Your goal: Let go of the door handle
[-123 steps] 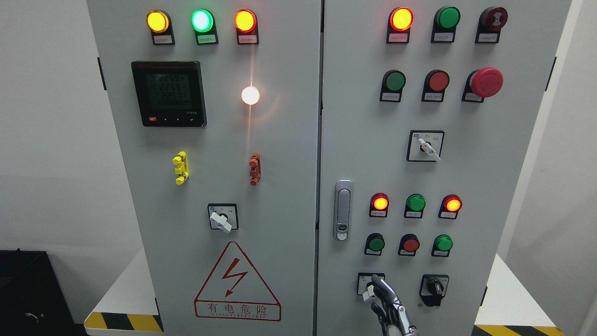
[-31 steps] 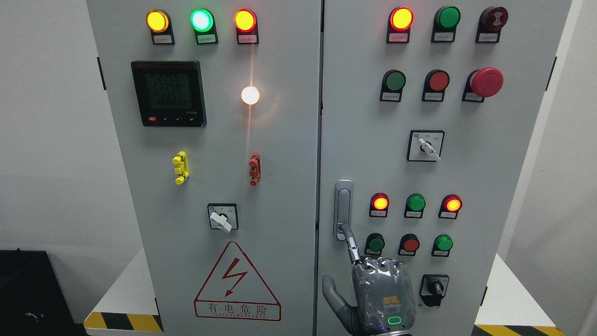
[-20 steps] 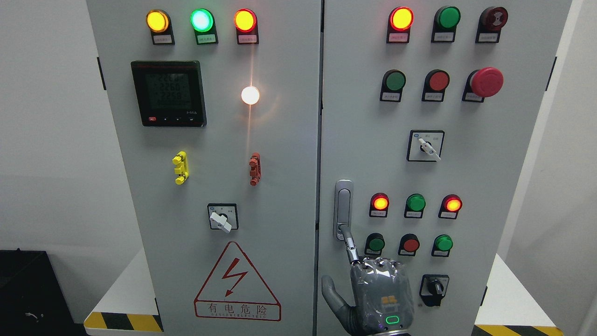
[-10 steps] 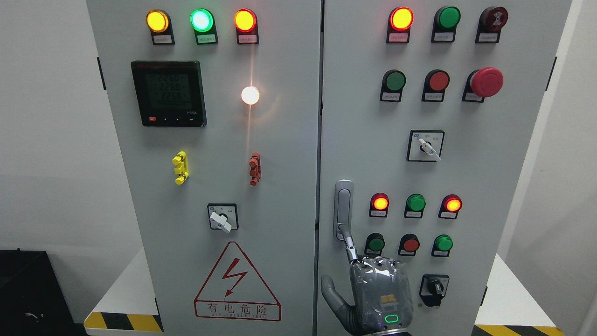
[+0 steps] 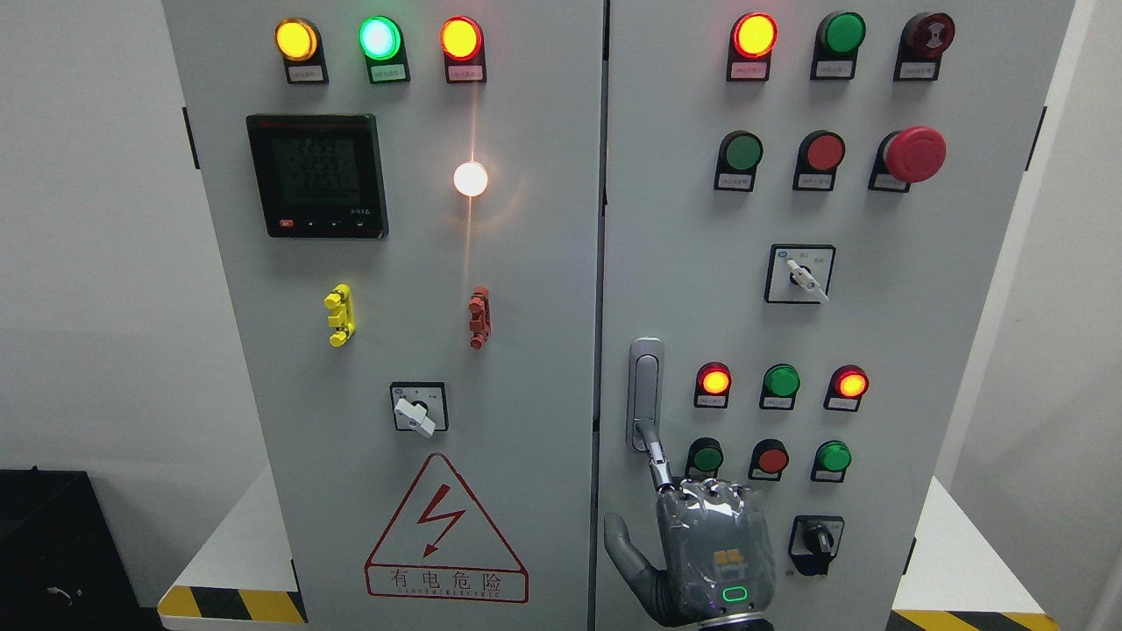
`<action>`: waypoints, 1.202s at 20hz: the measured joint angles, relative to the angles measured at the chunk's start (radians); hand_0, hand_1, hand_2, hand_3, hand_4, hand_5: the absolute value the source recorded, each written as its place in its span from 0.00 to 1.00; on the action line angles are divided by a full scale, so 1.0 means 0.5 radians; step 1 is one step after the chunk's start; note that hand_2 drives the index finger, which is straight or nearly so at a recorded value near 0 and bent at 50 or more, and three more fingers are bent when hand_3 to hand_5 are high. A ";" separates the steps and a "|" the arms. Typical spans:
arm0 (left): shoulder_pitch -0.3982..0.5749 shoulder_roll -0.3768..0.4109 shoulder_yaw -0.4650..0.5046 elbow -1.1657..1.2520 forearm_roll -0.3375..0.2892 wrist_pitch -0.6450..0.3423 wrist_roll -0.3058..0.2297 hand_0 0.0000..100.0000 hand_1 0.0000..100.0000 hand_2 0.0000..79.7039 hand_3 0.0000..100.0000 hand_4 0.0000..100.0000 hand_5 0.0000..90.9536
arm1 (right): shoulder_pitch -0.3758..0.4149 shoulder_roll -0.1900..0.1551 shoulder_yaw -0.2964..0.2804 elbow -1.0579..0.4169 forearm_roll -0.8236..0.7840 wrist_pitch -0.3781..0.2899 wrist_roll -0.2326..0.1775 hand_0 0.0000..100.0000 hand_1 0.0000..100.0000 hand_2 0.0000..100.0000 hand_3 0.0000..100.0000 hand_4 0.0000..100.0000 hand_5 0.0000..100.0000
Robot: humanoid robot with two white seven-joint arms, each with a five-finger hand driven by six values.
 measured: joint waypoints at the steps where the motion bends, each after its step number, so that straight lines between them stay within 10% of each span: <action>1: 0.000 0.000 0.000 0.000 0.000 0.000 0.000 0.12 0.56 0.00 0.00 0.00 0.00 | -0.001 0.000 0.000 0.001 0.000 0.000 0.000 0.42 0.27 0.08 1.00 1.00 1.00; 24: 0.000 0.000 0.000 0.000 0.000 0.000 0.000 0.12 0.56 0.00 0.00 0.00 0.00 | -0.002 -0.006 -0.004 0.038 0.001 0.020 -0.005 0.42 0.27 0.09 1.00 1.00 1.00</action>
